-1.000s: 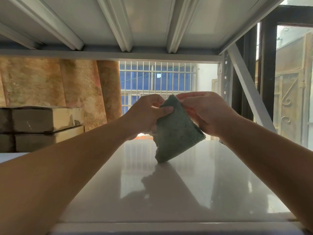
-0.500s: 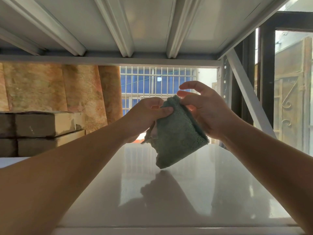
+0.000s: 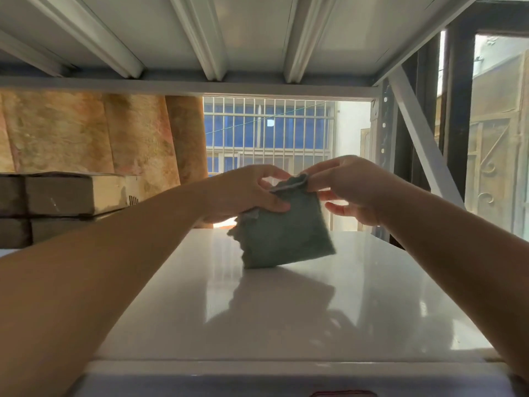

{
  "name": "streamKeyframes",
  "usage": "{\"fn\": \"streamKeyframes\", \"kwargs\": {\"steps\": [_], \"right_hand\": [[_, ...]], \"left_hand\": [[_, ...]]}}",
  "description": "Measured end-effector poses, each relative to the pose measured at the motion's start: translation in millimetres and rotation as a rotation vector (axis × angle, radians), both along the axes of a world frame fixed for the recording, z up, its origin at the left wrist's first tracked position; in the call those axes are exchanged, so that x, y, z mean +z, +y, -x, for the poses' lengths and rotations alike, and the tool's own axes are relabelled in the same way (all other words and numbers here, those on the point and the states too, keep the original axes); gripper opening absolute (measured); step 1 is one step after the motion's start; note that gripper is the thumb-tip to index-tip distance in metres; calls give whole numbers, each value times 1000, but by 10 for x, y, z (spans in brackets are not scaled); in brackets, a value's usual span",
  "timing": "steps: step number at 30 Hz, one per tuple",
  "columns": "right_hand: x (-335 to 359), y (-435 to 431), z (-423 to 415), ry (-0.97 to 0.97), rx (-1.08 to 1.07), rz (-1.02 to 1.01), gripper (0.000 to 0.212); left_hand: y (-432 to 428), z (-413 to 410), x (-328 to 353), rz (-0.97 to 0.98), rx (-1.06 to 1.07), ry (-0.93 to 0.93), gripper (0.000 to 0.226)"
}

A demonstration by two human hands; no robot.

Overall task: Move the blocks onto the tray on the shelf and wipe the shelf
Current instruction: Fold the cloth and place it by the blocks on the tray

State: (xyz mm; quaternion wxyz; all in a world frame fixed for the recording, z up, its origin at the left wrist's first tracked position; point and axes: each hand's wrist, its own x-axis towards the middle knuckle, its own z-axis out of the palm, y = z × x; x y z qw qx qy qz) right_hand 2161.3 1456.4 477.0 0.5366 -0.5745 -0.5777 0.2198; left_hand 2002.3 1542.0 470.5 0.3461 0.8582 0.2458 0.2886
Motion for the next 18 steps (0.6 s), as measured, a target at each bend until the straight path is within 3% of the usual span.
{"fn": "streamKeyframes", "kwargs": {"steps": [2,4,6,9,11,16,18], "right_hand": [[29,-14,-34,54,-3,-45,13],[48,-2,-81,72,-53,-54,16],[45,16,-119,119,-70,-8,20],[8,31,-139,177,-42,91,21],[-26,42,-142,179,-26,142,16],[-195,135,-177,-155,-52,235,21],[-271,177,-170,-324,-107,197,18]], "left_hand": [[37,19,-15,-47,17,135,34],[74,29,-24,-116,86,137,27],[88,33,-16,-69,101,30,25],[71,57,26,164,1,-202,17],[67,93,39,251,-15,-231,5],[140,97,-118,108,171,233,10],[139,43,-159,-4,232,318,13]]}}
